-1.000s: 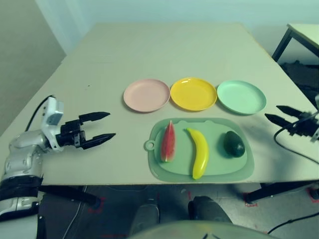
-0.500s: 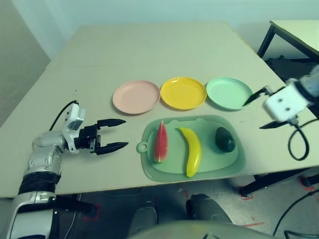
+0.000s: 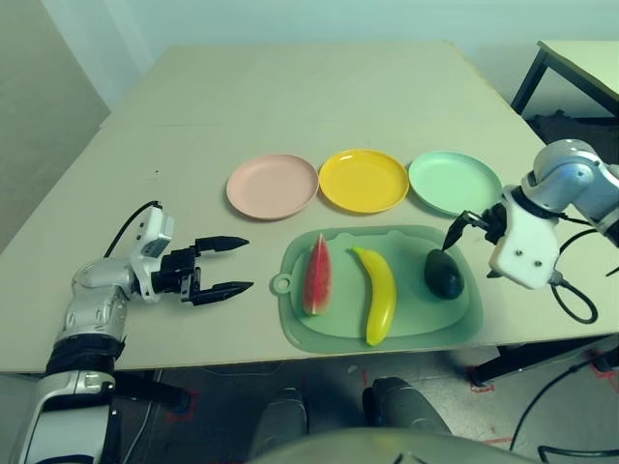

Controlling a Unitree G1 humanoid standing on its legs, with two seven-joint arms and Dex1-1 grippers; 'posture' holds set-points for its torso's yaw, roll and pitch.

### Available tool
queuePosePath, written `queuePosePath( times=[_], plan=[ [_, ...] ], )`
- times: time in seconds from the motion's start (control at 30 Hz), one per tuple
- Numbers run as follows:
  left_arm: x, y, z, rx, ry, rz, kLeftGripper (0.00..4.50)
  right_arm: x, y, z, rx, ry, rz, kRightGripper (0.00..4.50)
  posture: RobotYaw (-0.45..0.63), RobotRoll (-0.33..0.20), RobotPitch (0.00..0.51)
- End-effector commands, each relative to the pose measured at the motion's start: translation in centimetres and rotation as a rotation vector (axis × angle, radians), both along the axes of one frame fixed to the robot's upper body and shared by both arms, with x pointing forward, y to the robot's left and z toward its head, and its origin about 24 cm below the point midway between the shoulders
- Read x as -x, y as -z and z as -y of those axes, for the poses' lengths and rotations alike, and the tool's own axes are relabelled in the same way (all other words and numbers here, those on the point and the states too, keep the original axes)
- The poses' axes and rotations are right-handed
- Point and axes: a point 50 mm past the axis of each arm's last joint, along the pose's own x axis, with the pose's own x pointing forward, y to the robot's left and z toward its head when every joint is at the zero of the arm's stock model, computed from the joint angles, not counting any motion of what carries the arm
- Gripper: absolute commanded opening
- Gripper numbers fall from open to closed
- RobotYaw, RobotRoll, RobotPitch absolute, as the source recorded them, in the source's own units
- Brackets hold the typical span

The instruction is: Place the fruits into color-matched plates.

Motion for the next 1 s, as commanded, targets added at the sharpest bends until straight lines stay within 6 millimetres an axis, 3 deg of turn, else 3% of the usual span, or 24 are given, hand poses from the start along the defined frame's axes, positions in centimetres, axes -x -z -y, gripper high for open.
queuePosePath(
  times=[0.03, 0.67, 0.77, 0.87, 1.0],
  plan=[
    [0.2, 0.2, -0.3, -0.001, -0.016, -0.001, 4.50, 0.2, 1.1, -0.3, 0.017, -0.034, -0.019, 4.43, -0.10, 0.000, 0.024],
    [0.9, 0.6, -0.4, -0.013, -0.014, -0.004, 4.50, -0.7, 2.8, -1.7, -0.002, -0.024, -0.022, 4.43, -0.09, 0.000, 0.027],
    [0.9, 0.6, -0.3, -0.013, -0.011, -0.002, 4.50, -0.8, 2.8, -1.8, -0.002, -0.018, -0.021, 3.79, -0.09, 0.000, 0.028],
    [0.8, 0.5, -0.2, -0.013, -0.011, 0.003, 4.50, -1.0, 2.8, -1.8, 0.007, -0.007, -0.021, 2.85, -0.09, 0.000, 0.028],
    [0.8, 0.4, -0.3, -0.016, -0.013, 0.008, 4.50, -1.1, 2.9, -1.6, 0.011, 0.009, -0.025, 2.84, -0.09, 0.000, 0.035]
  ],
)
